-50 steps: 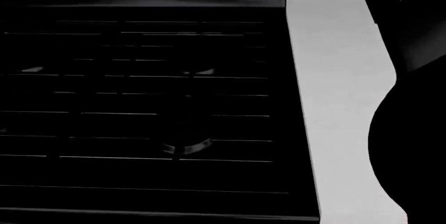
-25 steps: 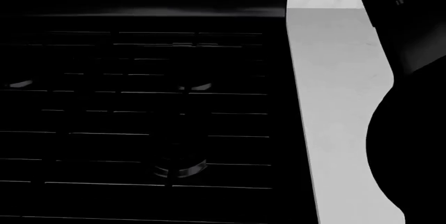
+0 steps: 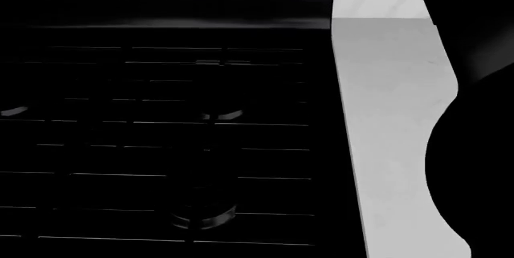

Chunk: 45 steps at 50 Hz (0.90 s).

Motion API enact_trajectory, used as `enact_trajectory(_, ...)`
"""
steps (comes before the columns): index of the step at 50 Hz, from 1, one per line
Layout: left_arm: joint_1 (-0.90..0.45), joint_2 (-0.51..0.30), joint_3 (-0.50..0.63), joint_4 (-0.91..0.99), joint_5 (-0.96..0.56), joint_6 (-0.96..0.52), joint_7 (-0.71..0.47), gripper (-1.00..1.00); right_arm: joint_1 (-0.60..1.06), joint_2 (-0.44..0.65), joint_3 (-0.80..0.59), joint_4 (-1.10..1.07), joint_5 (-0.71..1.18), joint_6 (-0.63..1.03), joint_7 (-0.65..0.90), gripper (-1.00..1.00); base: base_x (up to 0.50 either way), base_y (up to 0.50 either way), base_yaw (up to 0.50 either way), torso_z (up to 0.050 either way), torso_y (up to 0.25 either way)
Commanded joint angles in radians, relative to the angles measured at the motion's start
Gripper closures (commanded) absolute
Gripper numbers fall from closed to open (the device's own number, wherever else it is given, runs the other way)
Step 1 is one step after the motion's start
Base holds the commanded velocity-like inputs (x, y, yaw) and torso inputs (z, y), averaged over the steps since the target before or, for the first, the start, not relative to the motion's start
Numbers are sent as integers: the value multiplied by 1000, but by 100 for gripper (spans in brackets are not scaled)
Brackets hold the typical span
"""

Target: Press the stop button on the microwave

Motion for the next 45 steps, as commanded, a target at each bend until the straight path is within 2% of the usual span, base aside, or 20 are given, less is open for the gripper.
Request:
enact_trajectory(1,1,0,0,-1,0,0,0,-100,38,0,6,2,-6,6,6,-100,0,0,0,50,107)
enact_trajectory(6,1,0,0,-1,0,0,0,-100,26,0,7,-6,-4,0,-13,-100,0,0,0,50,107)
enact_trajectory(12,1,0,0,-1,0,0,0,-100,15,0,3,-5,-3,-1,3,-100,447,-61,0,50,106)
enact_trajectory(23,1,0,0,-1,0,0,0,-100,15,0,2,-2,-22,-11,1,-100,8,0,1,47,95)
enact_trajectory(45,1,0,0,-1,0,0,0,-100,42,0,-1,14,-50,73,7,-100,8,0,1,1,0)
